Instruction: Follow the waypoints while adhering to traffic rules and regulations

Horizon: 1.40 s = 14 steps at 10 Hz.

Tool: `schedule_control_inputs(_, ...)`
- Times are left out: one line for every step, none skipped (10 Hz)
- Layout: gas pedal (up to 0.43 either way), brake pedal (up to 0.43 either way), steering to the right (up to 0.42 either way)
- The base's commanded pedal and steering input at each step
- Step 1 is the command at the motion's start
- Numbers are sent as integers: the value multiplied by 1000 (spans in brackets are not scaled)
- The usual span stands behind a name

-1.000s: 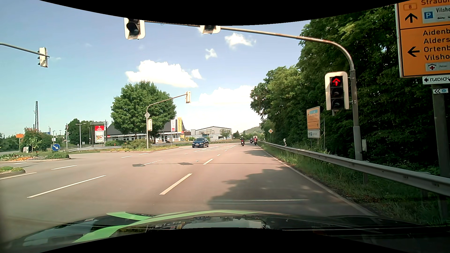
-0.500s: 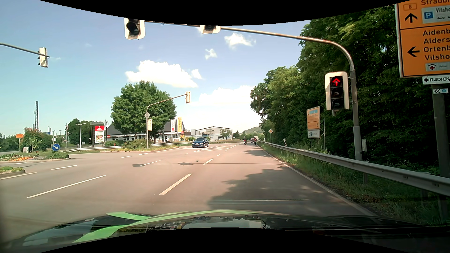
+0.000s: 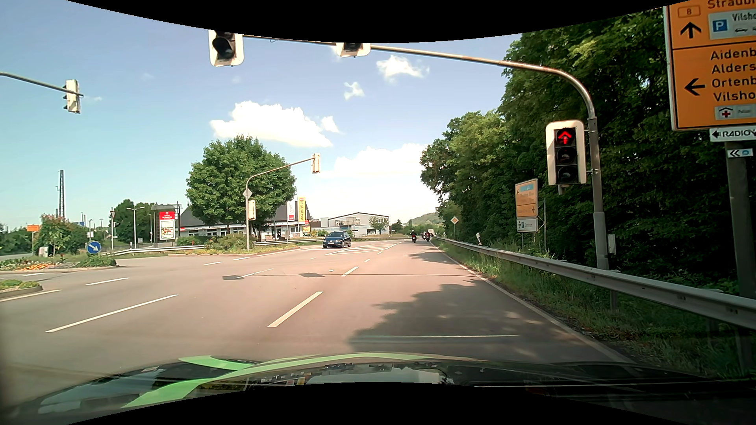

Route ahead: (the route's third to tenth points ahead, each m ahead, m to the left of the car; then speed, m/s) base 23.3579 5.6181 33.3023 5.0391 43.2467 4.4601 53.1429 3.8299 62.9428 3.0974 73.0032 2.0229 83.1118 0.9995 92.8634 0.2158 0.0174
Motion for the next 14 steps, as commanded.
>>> schedule_control_inputs(0,152,1)
schedule_control_inputs(0,152,1)
schedule_control_inputs(0,152,1)
schedule_control_inputs(0,152,1)
schedule_control_inputs(0,152,1)
schedule_control_inputs(0,152,1)
schedule_control_inputs(0,152,1)
schedule_control_inputs(0,152,1)
schedule_control_inputs(0,152,1)
schedule_control_inputs(0,152,1)
schedule_control_inputs(0,152,1)
schedule_control_inputs(0,152,1)
schedule_control_inputs(0,152,1)
schedule_control_inputs(0,159,1)
